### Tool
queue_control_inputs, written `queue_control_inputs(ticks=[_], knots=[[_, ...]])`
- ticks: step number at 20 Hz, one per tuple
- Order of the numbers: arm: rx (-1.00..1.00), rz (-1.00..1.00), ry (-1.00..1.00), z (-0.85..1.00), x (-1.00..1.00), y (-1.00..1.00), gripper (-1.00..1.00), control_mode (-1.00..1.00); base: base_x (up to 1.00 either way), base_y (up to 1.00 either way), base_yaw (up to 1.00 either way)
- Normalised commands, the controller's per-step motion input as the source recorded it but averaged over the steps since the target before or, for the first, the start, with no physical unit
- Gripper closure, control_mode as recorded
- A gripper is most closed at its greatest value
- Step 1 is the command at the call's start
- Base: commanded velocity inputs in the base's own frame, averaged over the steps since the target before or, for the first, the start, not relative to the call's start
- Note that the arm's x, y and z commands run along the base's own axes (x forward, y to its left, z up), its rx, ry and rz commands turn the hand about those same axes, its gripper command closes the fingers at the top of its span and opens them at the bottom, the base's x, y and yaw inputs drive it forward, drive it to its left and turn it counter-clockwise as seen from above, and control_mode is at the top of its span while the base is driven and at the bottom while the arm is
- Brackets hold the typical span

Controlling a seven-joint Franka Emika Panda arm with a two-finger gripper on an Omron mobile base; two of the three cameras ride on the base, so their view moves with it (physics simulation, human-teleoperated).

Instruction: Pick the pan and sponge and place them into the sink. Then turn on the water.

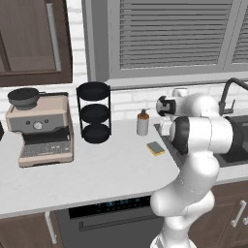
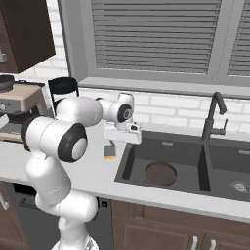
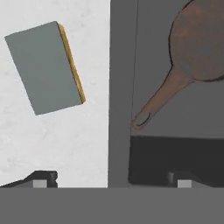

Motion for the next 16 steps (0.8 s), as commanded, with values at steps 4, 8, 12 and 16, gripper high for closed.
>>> queue_control_inputs(ticks=[4, 8, 12, 16], knots=[[0.01, 0.20, -0.15, 0.02, 0.00, 0.49, -1.00, -1.00, 0.00, 0.00, 0.00], [0.00, 0.21, -0.03, 0.00, 0.00, 0.59, -1.00, -1.00, 0.00, 0.00, 0.00], [0.00, 0.02, -0.05, -0.01, 0.04, 0.80, -1.00, -1.00, 0.00, 0.00, 0.00], [0.00, 0.01, -0.02, 0.00, 0.38, 0.29, -1.00, -1.00, 0.00, 0.00, 0.00]])
